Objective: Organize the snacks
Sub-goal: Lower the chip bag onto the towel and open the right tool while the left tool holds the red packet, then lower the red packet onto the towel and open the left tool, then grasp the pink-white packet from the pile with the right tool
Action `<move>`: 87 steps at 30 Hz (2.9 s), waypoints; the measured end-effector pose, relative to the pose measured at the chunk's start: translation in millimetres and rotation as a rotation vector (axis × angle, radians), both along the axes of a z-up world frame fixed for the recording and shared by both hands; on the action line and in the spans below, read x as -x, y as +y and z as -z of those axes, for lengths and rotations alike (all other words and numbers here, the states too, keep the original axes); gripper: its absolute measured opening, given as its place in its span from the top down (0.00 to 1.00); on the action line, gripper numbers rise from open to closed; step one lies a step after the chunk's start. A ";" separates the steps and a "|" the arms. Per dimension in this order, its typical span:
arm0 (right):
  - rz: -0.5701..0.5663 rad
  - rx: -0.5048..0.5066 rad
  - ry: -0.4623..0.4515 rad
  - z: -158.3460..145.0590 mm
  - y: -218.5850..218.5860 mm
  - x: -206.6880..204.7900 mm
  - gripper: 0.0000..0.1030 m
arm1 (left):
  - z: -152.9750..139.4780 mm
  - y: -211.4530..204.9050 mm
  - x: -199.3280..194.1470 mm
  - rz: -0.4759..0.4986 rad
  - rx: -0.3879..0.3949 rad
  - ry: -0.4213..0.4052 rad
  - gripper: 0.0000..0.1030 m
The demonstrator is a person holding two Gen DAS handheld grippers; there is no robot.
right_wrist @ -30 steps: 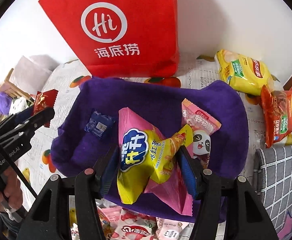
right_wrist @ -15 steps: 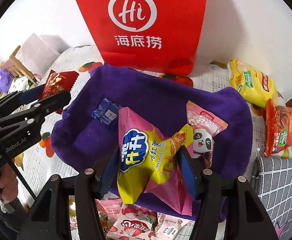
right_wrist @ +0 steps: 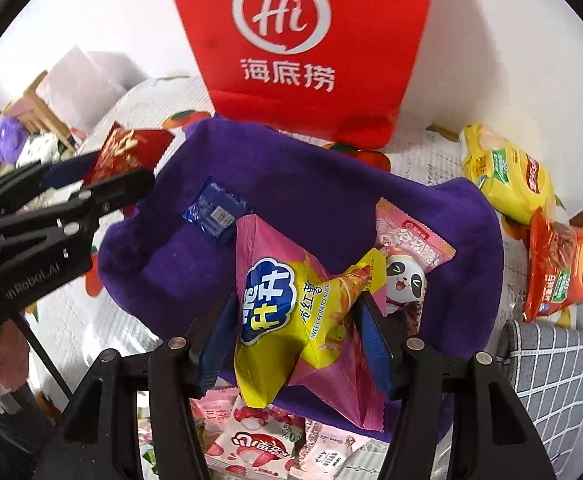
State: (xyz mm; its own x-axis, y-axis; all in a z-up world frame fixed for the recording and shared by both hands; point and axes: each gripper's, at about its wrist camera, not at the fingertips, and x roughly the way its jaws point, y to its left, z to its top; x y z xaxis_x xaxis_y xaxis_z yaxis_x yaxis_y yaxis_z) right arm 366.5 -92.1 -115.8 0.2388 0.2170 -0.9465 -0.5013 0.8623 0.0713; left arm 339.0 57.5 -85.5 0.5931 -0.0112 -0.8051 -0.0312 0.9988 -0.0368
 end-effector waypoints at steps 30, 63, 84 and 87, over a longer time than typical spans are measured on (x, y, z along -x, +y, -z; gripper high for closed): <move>0.056 -0.062 -0.090 -24.6 -14.5 -0.7 0.28 | 9.3 -5.7 -2.9 0.014 -0.019 0.029 0.51; 0.220 -0.143 -0.145 -53.8 -50.0 -7.1 0.28 | 43.3 -35.0 -9.8 0.089 -0.107 0.201 0.45; 0.256 -0.147 -0.269 -85.1 -43.4 13.4 0.28 | 1.7 -18.2 0.2 0.014 -0.033 0.103 0.30; 0.246 -0.132 -0.283 -89.9 -36.9 21.4 0.28 | -3.1 -11.5 0.4 -0.001 -0.018 0.101 0.30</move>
